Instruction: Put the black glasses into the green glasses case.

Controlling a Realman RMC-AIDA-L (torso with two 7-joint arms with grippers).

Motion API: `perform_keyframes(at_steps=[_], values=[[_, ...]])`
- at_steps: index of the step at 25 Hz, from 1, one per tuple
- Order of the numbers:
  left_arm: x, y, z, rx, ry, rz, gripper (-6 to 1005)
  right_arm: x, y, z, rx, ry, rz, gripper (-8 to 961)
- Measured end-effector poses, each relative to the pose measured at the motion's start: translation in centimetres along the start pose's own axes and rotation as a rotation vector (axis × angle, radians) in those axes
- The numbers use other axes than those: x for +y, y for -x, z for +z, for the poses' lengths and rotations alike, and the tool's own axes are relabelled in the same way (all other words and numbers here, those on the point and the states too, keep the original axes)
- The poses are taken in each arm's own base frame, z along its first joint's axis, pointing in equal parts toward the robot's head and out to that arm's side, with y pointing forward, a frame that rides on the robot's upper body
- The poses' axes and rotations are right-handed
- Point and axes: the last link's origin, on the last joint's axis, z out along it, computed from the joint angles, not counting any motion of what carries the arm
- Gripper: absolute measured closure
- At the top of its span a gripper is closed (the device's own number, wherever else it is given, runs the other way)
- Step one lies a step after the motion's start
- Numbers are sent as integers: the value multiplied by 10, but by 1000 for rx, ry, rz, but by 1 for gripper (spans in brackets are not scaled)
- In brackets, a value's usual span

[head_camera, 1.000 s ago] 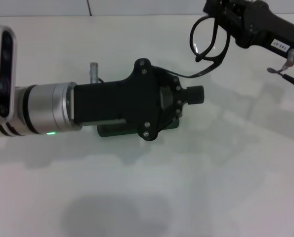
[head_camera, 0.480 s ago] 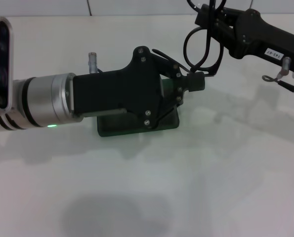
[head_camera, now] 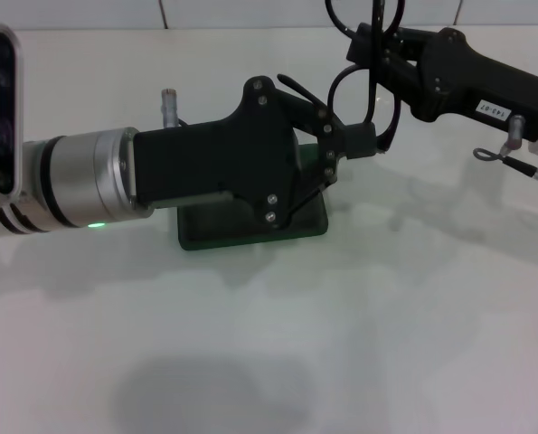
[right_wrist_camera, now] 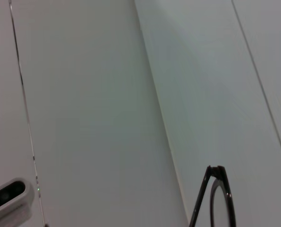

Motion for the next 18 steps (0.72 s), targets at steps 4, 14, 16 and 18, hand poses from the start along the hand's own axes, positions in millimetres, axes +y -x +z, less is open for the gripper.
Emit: perform_keyframes(at_steps=[4, 14, 16, 18], values=[[-2, -1, 1, 10, -8, 5, 1000, 1, -1, 0, 4, 2, 1, 842], [-5, -3, 5, 18, 2, 17, 1000, 3, -4, 0, 18, 15, 5, 842], [-6, -4, 6, 19, 5, 19, 1000, 3, -4, 1, 21, 18, 4, 842], [-7, -4, 7, 21, 8, 20, 1000, 4, -5, 2, 27, 23, 3, 842]])
